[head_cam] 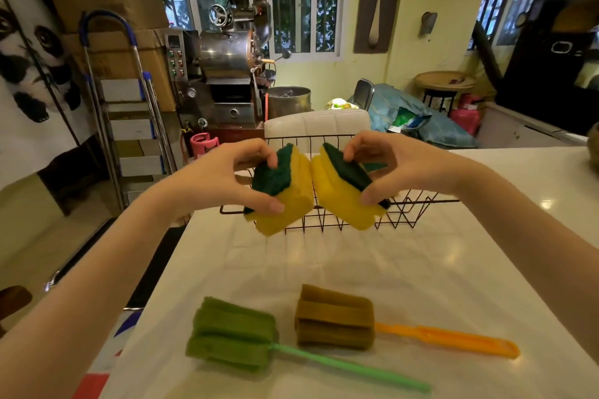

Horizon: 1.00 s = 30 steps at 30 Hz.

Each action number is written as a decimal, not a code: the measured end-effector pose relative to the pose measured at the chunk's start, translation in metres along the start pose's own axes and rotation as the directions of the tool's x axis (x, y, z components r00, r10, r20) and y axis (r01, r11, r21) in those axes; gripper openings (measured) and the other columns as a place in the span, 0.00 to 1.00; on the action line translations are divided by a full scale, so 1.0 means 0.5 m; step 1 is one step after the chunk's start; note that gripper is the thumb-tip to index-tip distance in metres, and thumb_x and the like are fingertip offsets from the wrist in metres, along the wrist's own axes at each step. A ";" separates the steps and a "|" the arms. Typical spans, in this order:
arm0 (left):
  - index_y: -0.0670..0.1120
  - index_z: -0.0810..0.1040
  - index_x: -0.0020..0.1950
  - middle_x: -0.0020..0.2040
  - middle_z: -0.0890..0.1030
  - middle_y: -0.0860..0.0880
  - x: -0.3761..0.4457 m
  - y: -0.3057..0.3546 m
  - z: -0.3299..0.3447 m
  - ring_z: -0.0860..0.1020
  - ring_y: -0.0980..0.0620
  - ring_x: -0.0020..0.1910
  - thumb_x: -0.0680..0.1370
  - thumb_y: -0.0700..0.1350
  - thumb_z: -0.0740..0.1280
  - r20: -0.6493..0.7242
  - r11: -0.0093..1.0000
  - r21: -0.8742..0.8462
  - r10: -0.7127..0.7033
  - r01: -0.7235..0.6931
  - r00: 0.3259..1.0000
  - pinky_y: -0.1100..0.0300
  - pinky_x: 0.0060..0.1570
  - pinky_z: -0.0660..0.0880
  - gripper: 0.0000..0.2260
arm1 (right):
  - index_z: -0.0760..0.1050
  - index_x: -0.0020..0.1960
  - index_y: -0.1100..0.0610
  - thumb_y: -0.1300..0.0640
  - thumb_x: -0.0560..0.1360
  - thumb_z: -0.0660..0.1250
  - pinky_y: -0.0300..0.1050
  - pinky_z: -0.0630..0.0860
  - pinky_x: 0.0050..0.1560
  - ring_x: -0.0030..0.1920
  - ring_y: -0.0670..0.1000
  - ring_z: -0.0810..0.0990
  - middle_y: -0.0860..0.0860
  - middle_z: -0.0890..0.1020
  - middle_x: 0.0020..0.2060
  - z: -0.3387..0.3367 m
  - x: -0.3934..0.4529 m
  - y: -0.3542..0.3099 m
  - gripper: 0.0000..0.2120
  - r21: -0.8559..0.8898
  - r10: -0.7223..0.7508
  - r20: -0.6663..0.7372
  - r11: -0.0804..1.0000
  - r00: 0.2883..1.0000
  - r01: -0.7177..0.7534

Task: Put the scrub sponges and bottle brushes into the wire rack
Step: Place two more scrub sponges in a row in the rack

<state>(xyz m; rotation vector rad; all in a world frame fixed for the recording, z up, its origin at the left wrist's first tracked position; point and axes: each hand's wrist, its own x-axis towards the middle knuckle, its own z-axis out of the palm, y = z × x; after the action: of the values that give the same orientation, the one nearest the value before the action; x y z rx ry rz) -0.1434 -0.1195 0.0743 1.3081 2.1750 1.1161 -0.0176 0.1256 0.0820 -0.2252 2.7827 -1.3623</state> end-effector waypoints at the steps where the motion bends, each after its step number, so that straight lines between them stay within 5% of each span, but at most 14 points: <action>1: 0.55 0.73 0.45 0.55 0.75 0.59 0.013 0.004 -0.003 0.74 0.60 0.56 0.59 0.49 0.78 -0.035 1.000 0.009 0.014 -0.013 0.999 0.66 0.48 0.76 0.20 | 0.72 0.47 0.43 0.56 0.56 0.75 0.52 0.73 0.63 0.61 0.49 0.74 0.44 0.75 0.53 -0.003 0.007 -0.002 0.22 -0.004 -0.003 -0.038 1.000 0.999 0.003; 5: 0.56 0.71 0.47 0.54 0.74 0.58 0.069 0.004 -0.012 0.73 0.62 0.52 0.62 0.43 0.76 -0.100 0.995 0.090 0.055 -0.046 0.993 0.76 0.40 0.74 0.20 | 0.71 0.48 0.43 0.57 0.56 0.75 0.54 0.75 0.60 0.60 0.50 0.73 0.47 0.73 0.54 -0.021 0.044 0.003 0.24 -0.058 -0.002 -0.137 0.998 0.991 -0.006; 10: 0.51 0.68 0.50 0.57 0.74 0.51 0.137 -0.038 -0.032 0.73 0.52 0.57 0.61 0.41 0.77 -0.143 0.992 0.123 0.019 -0.001 0.990 0.66 0.46 0.75 0.24 | 0.70 0.50 0.46 0.61 0.58 0.78 0.53 0.76 0.60 0.63 0.52 0.72 0.53 0.73 0.59 -0.046 0.105 0.043 0.26 0.027 0.028 -0.213 0.999 0.977 -0.022; 13: 0.46 0.67 0.53 0.49 0.73 0.55 0.175 -0.067 -0.037 0.74 0.56 0.50 0.62 0.40 0.76 -0.191 0.996 0.016 -0.085 0.090 0.978 0.71 0.36 0.74 0.25 | 0.68 0.48 0.48 0.61 0.59 0.77 0.50 0.75 0.61 0.62 0.53 0.73 0.54 0.74 0.59 -0.060 0.142 0.073 0.24 0.097 0.070 -0.284 0.994 0.956 -0.044; 15: 0.46 0.67 0.54 0.49 0.73 0.53 0.199 -0.090 -0.035 0.73 0.53 0.52 0.62 0.41 0.77 -0.188 0.989 -0.011 -0.147 0.148 0.971 0.68 0.38 0.73 0.27 | 0.67 0.45 0.48 0.62 0.61 0.77 0.51 0.75 0.59 0.61 0.55 0.73 0.54 0.74 0.58 -0.067 0.166 0.092 0.22 0.110 0.093 -0.261 0.992 0.961 -0.066; 20: 0.47 0.66 0.56 0.58 0.71 0.48 0.251 -0.125 -0.029 0.71 0.49 0.58 0.62 0.44 0.77 -0.067 0.932 0.291 -0.208 0.218 0.976 0.56 0.53 0.74 0.28 | 0.66 0.48 0.48 0.61 0.61 0.77 0.54 0.75 0.59 0.61 0.56 0.72 0.57 0.72 0.59 -0.072 0.223 0.139 0.24 -0.014 0.153 -0.145 0.987 0.978 -0.157; 22: 0.48 0.66 0.54 0.54 0.70 0.47 0.267 -0.131 -0.025 0.72 0.47 0.54 0.61 0.45 0.78 -0.014 0.872 0.450 -0.210 0.194 0.978 0.54 0.48 0.76 0.28 | 0.66 0.54 0.52 0.63 0.62 0.76 0.47 0.74 0.57 0.62 0.53 0.69 0.54 0.70 0.61 -0.073 0.238 0.147 0.27 0.023 0.162 -0.158 0.987 0.974 -0.160; 25: 0.49 0.64 0.52 0.50 0.68 0.49 0.290 -0.142 -0.017 0.69 0.51 0.48 0.61 0.46 0.77 0.021 0.817 0.550 -0.222 0.175 0.975 0.64 0.35 0.68 0.27 | 0.63 0.59 0.53 0.65 0.62 0.75 0.42 0.70 0.56 0.62 0.49 0.66 0.51 0.67 0.60 -0.073 0.259 0.154 0.31 0.048 0.148 -0.167 0.989 0.975 -0.142; 30: 0.48 0.65 0.56 0.51 0.67 0.50 0.318 -0.162 -0.009 0.69 0.51 0.48 0.62 0.44 0.76 0.056 0.777 0.607 -0.253 0.168 0.966 0.64 0.36 0.67 0.28 | 0.60 0.60 0.53 0.64 0.62 0.75 0.46 0.74 0.58 0.62 0.53 0.67 0.54 0.66 0.64 -0.059 0.294 0.163 0.33 -0.063 0.150 -0.070 0.986 0.986 -0.155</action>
<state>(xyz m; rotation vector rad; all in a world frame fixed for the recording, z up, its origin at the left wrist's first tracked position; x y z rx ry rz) -0.2723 -0.0054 0.0275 1.2664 2.5942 0.2259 -0.1748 0.1768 0.0409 0.0314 2.8340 -1.2631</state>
